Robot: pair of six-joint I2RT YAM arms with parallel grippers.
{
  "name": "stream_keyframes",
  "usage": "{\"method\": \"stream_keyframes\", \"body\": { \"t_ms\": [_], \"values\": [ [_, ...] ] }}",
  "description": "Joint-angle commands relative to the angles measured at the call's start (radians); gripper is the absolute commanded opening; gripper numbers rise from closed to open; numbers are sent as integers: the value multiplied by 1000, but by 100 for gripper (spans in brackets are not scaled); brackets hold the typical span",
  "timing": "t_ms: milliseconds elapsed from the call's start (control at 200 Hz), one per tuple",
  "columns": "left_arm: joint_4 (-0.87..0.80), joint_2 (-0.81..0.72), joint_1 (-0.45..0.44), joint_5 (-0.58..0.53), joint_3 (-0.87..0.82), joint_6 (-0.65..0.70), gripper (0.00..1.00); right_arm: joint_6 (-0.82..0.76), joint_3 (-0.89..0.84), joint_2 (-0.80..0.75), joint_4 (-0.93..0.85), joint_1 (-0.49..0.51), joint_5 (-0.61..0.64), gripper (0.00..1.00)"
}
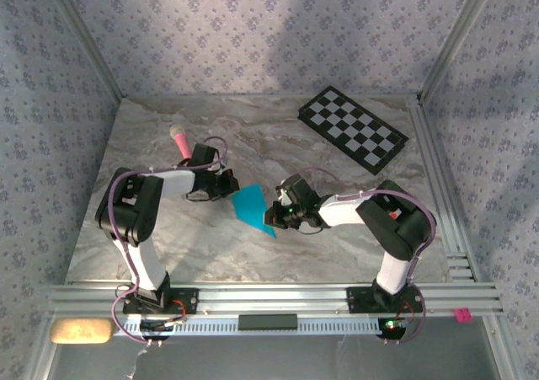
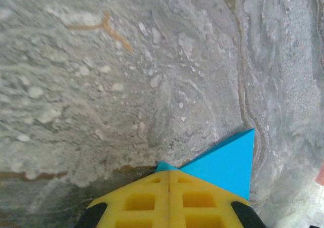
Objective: Fold a paper plane with a square sheet of paper (pick it up from the middle)
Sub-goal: Fourth fold the wing at the center of the table.
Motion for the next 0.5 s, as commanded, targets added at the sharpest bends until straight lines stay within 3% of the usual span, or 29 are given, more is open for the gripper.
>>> {"method": "stream_keyframes", "body": {
  "t_ms": [0, 220, 495],
  "values": [
    [-35, 24, 25, -71, 44, 35, 0, -21, -62, 53, -203, 3, 46, 0],
    [-78, 8, 26, -64, 84, 52, 0, -22, -61, 50, -202, 1, 47, 0],
    [-78, -144, -25, -13, 30, 25, 0, -21, -49, 58, -206, -1, 47, 0]
  ]
}}
